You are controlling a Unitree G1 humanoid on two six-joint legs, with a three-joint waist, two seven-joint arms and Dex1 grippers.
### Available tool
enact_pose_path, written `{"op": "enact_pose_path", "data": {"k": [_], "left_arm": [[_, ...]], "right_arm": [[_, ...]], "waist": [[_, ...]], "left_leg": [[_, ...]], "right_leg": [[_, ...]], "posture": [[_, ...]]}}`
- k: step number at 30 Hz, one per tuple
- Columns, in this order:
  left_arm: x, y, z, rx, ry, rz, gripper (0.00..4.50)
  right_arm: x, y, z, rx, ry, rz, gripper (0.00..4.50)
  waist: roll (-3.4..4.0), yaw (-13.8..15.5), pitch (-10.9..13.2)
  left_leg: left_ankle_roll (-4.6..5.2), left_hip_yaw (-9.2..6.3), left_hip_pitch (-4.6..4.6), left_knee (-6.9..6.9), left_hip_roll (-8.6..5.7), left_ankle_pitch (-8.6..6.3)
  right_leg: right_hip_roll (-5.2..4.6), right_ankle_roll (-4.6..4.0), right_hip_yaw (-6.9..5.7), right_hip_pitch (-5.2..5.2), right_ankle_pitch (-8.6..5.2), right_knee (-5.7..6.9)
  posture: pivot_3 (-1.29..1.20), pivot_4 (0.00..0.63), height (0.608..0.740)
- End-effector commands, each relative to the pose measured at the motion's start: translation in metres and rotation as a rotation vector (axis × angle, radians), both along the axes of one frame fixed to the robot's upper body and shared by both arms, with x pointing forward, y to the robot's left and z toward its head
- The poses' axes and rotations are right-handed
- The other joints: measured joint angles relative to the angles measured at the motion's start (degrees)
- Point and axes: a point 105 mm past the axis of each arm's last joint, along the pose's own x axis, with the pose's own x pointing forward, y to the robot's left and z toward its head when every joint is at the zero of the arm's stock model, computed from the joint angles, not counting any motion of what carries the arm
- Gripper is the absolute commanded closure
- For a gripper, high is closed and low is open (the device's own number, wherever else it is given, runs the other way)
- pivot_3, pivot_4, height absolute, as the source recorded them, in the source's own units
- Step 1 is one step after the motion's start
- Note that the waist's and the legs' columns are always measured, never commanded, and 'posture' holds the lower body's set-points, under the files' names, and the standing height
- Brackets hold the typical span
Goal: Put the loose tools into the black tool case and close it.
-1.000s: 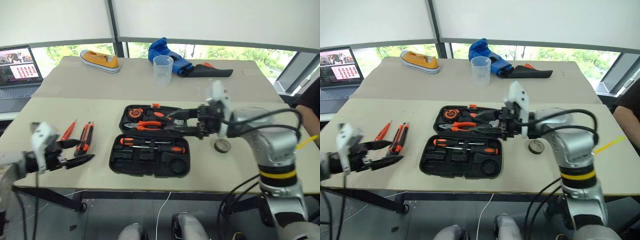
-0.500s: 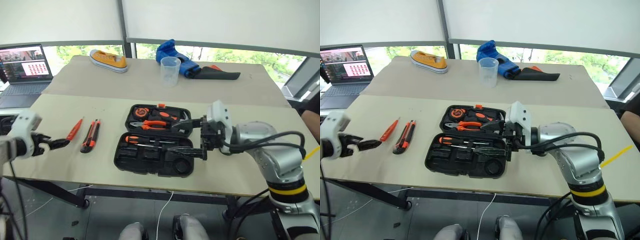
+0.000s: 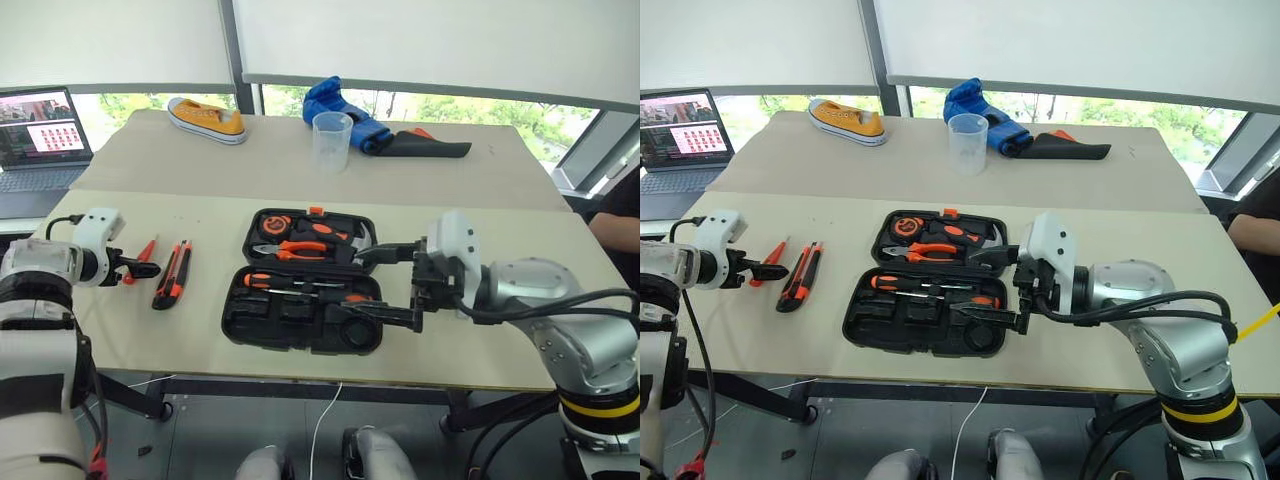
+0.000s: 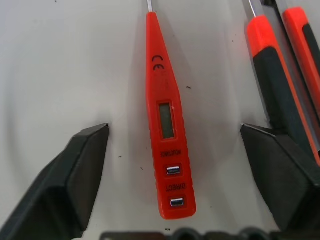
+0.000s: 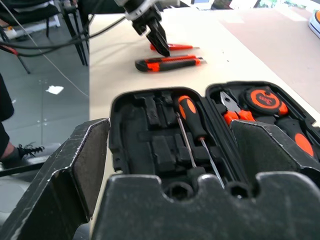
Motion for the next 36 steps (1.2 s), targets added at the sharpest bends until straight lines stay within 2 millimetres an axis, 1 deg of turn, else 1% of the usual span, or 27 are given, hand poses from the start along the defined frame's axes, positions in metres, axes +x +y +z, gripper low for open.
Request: {"op": "enact_pose_path", "data": {"k": [1,2,3,5,6,7,8,9,11,12,13,14,15,16,17,18,19,23,25,27,28,30,32,34,36], "left_arm": [[0.004,-0.010,0.002,-0.061,-0.029,-0.042,1.86],[0.005,-0.009,0.002,-0.049,-0.032,-0.041,2.19],[0.004,-0.007,0.002,-0.039,-0.030,-0.036,2.66],[0.004,-0.005,0.004,-0.033,-0.037,-0.031,3.30],[0.005,-0.004,0.007,-0.026,-0.051,-0.034,3.75],[0.007,-0.002,0.014,-0.018,-0.079,-0.041,3.99],[0.008,-0.002,0.022,-0.012,-0.109,-0.052,4.09],[0.010,-0.003,0.031,-0.004,-0.138,-0.072,4.09],[0.017,-0.015,0.055,-0.004,-0.224,-0.178,4.09],[0.019,-0.027,0.071,-0.009,-0.280,-0.267,4.09],[0.019,-0.044,0.087,-0.008,-0.334,-0.403,4.09],[0.015,-0.060,0.099,-0.001,-0.371,-0.534,4.09],[0.009,-0.076,0.108,0.001,-0.392,-0.657,4.09],[-0.001,-0.093,0.109,0.005,-0.367,-0.792,4.09],[-0.012,-0.107,0.105,0.022,-0.326,-0.910,4.09],[-0.023,-0.119,0.097,0.060,-0.274,-1.032,4.09],[-0.030,-0.129,0.089,0.092,-0.233,-1.113,4.09],[-0.047,-0.163,0.054,0.189,-0.102,-1.354,4.09],[-0.050,-0.174,0.045,0.180,-0.062,-1.402,4.09],[-0.046,-0.182,0.037,0.179,-0.039,-1.421,4.09],[-0.043,-0.186,0.034,0.187,-0.043,-1.427,4.09],[-0.037,-0.193,0.030,0.190,-0.044,-1.417,4.09],[-0.034,-0.199,0.025,0.171,-0.031,-1.419,4.09],[-0.035,-0.202,0.022,0.159,-0.008,-1.435,4.09],[-0.034,-0.203,0.019,0.167,-0.001,-1.441,4.09]], "right_arm": [[-0.007,-0.002,0.011,0.003,-0.046,0.006,0.00],[-0.007,-0.002,0.012,0.001,-0.047,0.009,0.00],[-0.008,-0.003,0.012,0.000,-0.043,0.015,0.00],[-0.011,-0.004,0.014,0.001,-0.031,0.033,0.00],[-0.013,-0.005,0.014,0.001,-0.018,0.043,0.00],[-0.015,-0.006,0.015,-0.001,-0.008,0.053,0.00],[-0.017,-0.007,0.015,-0.002,0.002,0.061,0.00],[-0.019,-0.008,0.015,-0.002,0.012,0.064,0.00],[-0.022,-0.011,0.015,0.000,0.032,0.069,0.00],[-0.023,-0.014,0.015,-0.002,0.041,0.069,0.00],[-0.024,-0.016,0.015,-0.008,0.049,0.065,0.00],[-0.025,-0.019,0.015,-0.015,0.053,0.061,0.00],[-0.026,-0.021,0.014,-0.023,0.057,0.056,0.00],[-0.027,-0.024,0.013,-0.036,0.060,0.048,0.00],[-0.028,-0.026,0.012,-0.047,0.063,0.042,0.00],[-0.028,-0.029,0.011,-0.057,0.069,0.033,0.00],[-0.029,-0.031,0.009,-0.064,0.075,0.025,0.00],[-0.029,-0.035,0.005,-0.079,0.072,-0.004,0.00],[-0.031,-0.033,0.004,-0.076,0.071,-0.008,0.00],[-0.033,-0.032,0.003,-0.065,0.065,-0.019,0.00],[-0.033,-0.031,0.003,-0.060,0.062,-0.025,0.00],[-0.035,-0.030,0.002,-0.048,0.064,-0.038,0.00],[-0.037,-0.029,0.000,-0.045,0.065,-0.048,0.00],[-0.038,-0.029,-0.001,-0.041,0.064,-0.061,0.00],[-0.039,-0.029,-0.002,-0.033,0.064,-0.076,0.00]], "waist": [[0.00,0.0,0.0],[-0.01,0.1,0.0],[-0.01,0.1,0.0],[-0.03,0.1,0.0],[-0.04,0.2,0.0],[-0.04,0.2,0.0],[-0.06,0.2,0.0],[-0.13,0.2,0.0],[-0.31,0.2,0.1],[-0.37,0.2,0.1],[-0.42,0.2,0.1],[-0.44,0.4,0.1],[-0.46,0.5,0.1],[-0.46,0.6,0.1],[-0.46,0.6,0.1],[-0.43,0.6,0.1],[-0.35,0.6,0.1],[-0.26,0.6,0.0],[-0.30,0.7,0.1],[-0.31,0.8,0.1],[-0.31,0.9,0.1],[-0.31,1.0,0.1],[-0.31,1.2,0.1],[-0.31,1.2,0.1],[-0.31,1.2,0.1]], "left_leg": [[0.00,0.00,0.01,0.01,0.00,0.00],[0.01,-0.01,0.04,0.02,0.00,0.00],[0.01,-0.02,0.06,0.02,0.01,0.00],[0.01,-0.07,0.07,0.02,0.01,0.00],[0.01,-0.09,0.06,0.02,0.00,0.00],[0.02,-0.09,0.05,0.02,0.00,0.00],[0.02,-0.10,0.05,0.02,0.00,0.00],[0.02,-0.12,0.04,0.02,0.01,0.00],[0.02,-0.13,-0.01,0.03,0.03,0.00],[0.02,-0.13,-0.05,0.04,0.05,0.00],[0.02,-0.13,-0.10,0.06,0.06,0.00],[0.02,-0.15,-0.17,0.07,0.06,0.00],[0.02,-0.16,-0.25,0.10,0.07,0.00],[0.02,-0.17,-0.30,0.12,0.08,0.00],[0.03,-0.19,-0.34,0.13,0.08,0.00],[0.03,-0.17,-0.34,0.13,0.08,0.00],[0.03,-0.19,-0.31,0.12,0.08,0.00],[0.02,-0.17,-0.23,0.12,0.09,0.00],[0.02,-0.14,-0.24,0.17,0.09,0.00],[0.02,-0.21,-0.23,0.24,0.13,0.01],[0.04,-0.33,-0.17,0.24,0.13,0.02],[0.13,-0.33,-0.10,0.25,0.11,0.06],[0.19,-0.32,-0.09,0.29,0.10,0.07],[0.25,-0.33,-0.10,0.30,0.10,0.04],[0.30,-0.33,-0.13,0.29,0.10,0.01]], "right_leg": [[-0.01,0.01,0.04,0.00,0.00,0.00],[-0.01,0.01,0.08,0.00,0.00,0.00],[-0.01,0.01,0.11,0.00,0.00,0.00],[-0.01,0.01,0.11,0.00,0.00,0.01],[-0.01,0.01,0.11,0.00,0.00,0.03],[-0.01,0.00,0.10,0.00,0.00,0.05],[-0.01,0.00,0.09,0.00,0.01,0.07],[0.00,0.00,0.08,0.00,0.01,0.08],[0.01,-0.01,0.04,0.00,0.01,0.09],[0.02,-0.01,-0.02,0.00,0.02,0.10],[0.02,-0.02,-0.07,0.00,0.02,0.11],[0.01,-0.01,-0.12,-0.02,0.02,0.10],[-0.01,-0.02,-0.19,-0.05,0.02,0.09],[-0.02,-0.02,-0.23,-0.05,0.02,0.05],[-0.05,-0.02,-0.25,-0.05,0.02,0.02],[-0.06,-0.01,-0.27,-0.06,0.02,0.00],[-0.07,0.00,-0.24,-0.05,0.01,-0.03],[0.00,0.04,-0.17,-0.02,-0.02,-0.02],[-0.01,0.06,-0.12,-0.02,-0.03,-0.14],[0.02,0.16,0.04,-0.02,-0.09,-0.11],[0.02,0.38,0.17,-0.02,-0.22,-0.07],[0.00,0.45,0.29,0.01,-0.25,-0.04],[0.00,0.49,0.31,0.02,-0.23,-0.03],[0.01,0.40,0.31,0.01,-0.17,-0.05],[0.02,0.10,0.29,0.00,0.01,-0.09]], "posture": [[0.00,0.150,0.724],[0.00,0.150,0.724],[0.00,0.150,0.724],[0.00,0.150,0.724],[0.00,0.150,0.724],[0.00,0.150,0.724],[0.00,0.150,0.724],[0.00,0.150,0.724],[0.00,0.150,0.724],[0.00,0.150,0.724],[0.00,0.150,0.724],[0.00,0.150,0.724],[0.00,0.150,0.724],[0.00,0.150,0.724],[0.00,0.150,0.724],[0.00,0.150,0.724],[0.00,0.150,0.724],[0.00,0.150,0.724],[0.00,0.150,0.724],[0.00,0.150,0.724],[0.00,0.150,0.724],[0.00,0.150,0.724],[0.00,0.150,0.724],[0.00,0.150,0.724],[0.00,0.150,0.724]]}}
